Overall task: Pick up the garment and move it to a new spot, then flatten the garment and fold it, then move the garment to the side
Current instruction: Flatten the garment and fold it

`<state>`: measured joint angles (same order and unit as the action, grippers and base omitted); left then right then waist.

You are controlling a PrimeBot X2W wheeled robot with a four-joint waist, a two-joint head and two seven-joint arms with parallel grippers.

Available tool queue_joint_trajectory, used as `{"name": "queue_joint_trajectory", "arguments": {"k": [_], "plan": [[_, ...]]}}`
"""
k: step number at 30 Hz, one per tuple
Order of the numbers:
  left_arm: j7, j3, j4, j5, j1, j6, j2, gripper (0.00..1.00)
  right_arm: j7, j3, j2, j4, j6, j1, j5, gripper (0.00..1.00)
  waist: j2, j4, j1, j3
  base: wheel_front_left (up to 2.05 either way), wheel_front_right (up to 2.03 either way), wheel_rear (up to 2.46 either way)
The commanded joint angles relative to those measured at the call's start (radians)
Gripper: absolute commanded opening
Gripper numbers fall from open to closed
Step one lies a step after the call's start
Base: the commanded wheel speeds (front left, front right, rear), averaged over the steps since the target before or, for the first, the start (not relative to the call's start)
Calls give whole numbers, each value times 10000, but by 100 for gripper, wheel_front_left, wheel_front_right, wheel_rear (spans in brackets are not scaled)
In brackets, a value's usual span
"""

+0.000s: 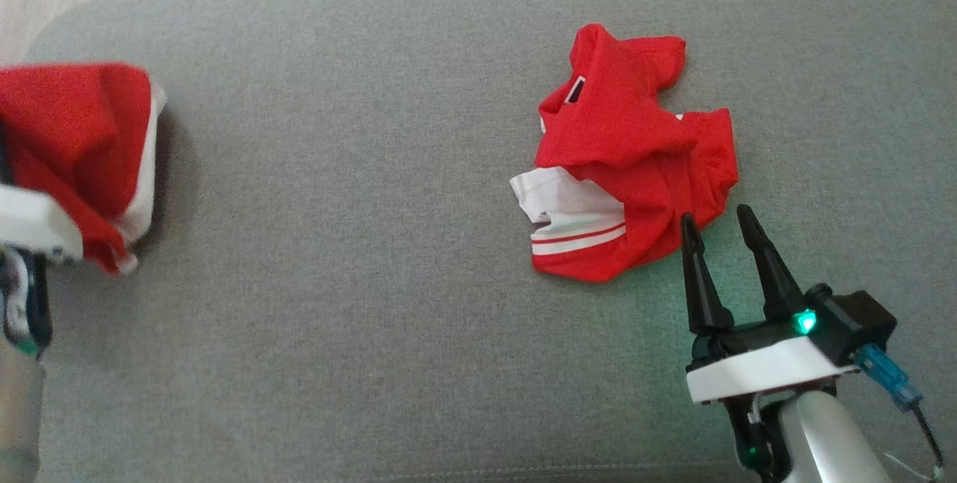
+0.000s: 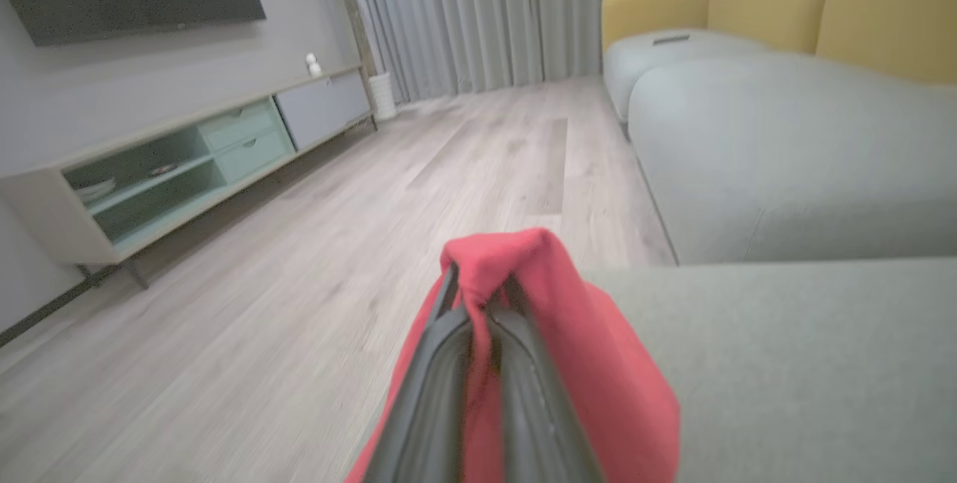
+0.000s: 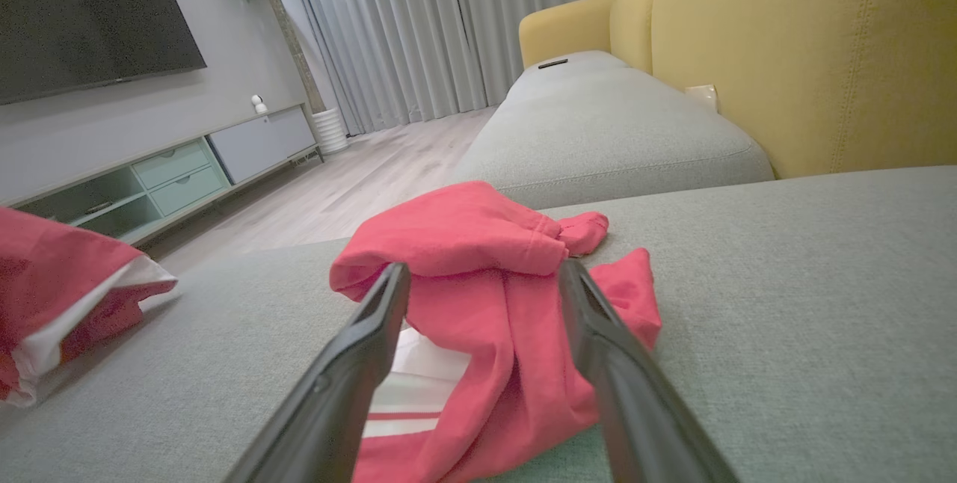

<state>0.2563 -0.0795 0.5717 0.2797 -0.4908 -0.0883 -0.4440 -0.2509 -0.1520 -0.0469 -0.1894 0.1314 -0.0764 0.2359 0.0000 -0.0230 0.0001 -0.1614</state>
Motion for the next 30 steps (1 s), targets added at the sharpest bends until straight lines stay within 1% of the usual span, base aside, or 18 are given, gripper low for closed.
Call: {"name": "queue_joint_trajectory", "arguments": {"k": [1, 2, 3, 4, 5, 6, 8, 10, 16, 21, 24, 30], "plan": [[49, 405, -131, -89, -226, -54, -580, 0, -109, -196, -33, 354, -7, -372, -52, 100, 0, 17, -1, -30, 0, 0, 0], [50, 392, 193, -95, -151, -76, -533, 0, -109, -200, -33, 349, -7, -397, -64, 100, 0, 32, -1, -53, 0, 0, 0], [51, 333, 520, -125, -76, -72, -482, 9, -109, -202, -33, 342, -7, -421, -75, 100, 0, 47, -1, -70, 0, 0, 0], [51, 274, 829, -137, -11, -61, -406, 49, -109, -208, -33, 336, -7, -444, -85, 100, 0, 69, -1, -87, 0, 0, 0], [52, 257, 1063, -100, 16, -50, -298, 94, -109, -210, -33, 332, -7, -462, -93, 100, 0, 87, -1, -99, 0, 0, 0], [52, 259, 1241, -81, 28, -67, -213, 100, -109, -212, -33, 329, -7, -478, -100, 100, 0, 107, -1, -109, 0, 0, 0], [53, 321, 1298, -83, 4, -129, -50, 100, -109, -192, -33, 336, -7, -490, -113, 100, 0, 127, -1, -111, 0, 0, 0], [53, 408, 1070, -149, -11, -189, 71, 100, -109, -146, -33, 332, -7, -484, -117, 100, 0, 125, -1, -77, 0, 0, 0], [54, 776, -664, -366, 136, -381, 644, 100, -109, -34, -33, 298, -7, -396, -107, 100, 0, 76, -1, 257, 0, 0, 0], [54, 555, -2115, -802, 395, -450, 1111, 100, -109, 15, -33, 270, -7, -285, -94, 100, 0, 41, -1, 625, 0, 0, 0], [54, 347, -2873, -921, 572, -417, 1415, 100, -109, -1, -33, 240, -7, -225, -72, 100, 0, 57, -1, 833, 0, 0, 0], [54, 44, -3797, -851, 995, -406, 1975, 100, -109, -52, -33, 227, -7, -136, -8, 100, 0, 178, -1, 1114, 0, 0, 0]]}}
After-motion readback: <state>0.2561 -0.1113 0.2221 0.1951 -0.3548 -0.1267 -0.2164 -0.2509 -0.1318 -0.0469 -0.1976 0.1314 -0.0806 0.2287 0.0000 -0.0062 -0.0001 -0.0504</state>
